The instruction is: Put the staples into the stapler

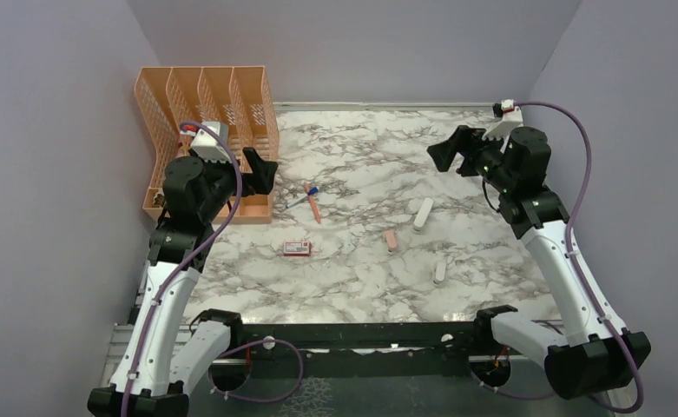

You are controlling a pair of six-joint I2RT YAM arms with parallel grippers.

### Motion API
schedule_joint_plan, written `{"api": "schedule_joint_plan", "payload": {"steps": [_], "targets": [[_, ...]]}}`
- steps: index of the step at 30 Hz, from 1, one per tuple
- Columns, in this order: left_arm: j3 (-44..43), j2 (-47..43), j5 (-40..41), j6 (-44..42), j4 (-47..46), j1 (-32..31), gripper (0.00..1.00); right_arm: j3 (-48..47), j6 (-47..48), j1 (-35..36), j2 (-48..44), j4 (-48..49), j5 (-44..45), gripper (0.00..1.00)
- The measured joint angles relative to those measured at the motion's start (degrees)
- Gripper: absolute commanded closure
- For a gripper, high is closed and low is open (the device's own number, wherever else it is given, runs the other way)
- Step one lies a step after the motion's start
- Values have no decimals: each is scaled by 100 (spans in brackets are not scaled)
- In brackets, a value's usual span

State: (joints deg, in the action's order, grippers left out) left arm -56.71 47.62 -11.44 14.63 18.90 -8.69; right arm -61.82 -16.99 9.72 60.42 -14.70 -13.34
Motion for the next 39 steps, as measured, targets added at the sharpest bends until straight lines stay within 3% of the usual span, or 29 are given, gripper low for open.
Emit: {"api": "schedule_joint_plan", "payload": {"steps": [10, 20, 24, 26, 31, 39], "targets": [[455, 85, -208, 304, -616, 7, 1, 229, -103, -9, 256, 205, -101, 7], [1073, -109, -494, 555, -850, 7, 1, 503, 162, 201, 723, 1034, -1547, 6], [1196, -356, -411, 686, -807, 7, 1, 328, 564, 988, 1058, 1167, -1410, 6], [1224, -466, -251, 772, -702, 7, 1, 140, 798, 1703, 1335, 1165, -1329, 6], [1386, -837, 461, 1069, -302, 7, 1, -404, 1578, 2863, 2356, 1137, -1099, 9], [1443, -1145, 1679, 1759, 595, 7, 3, -1139, 3097, 4166, 3982, 796, -890, 12]]}}
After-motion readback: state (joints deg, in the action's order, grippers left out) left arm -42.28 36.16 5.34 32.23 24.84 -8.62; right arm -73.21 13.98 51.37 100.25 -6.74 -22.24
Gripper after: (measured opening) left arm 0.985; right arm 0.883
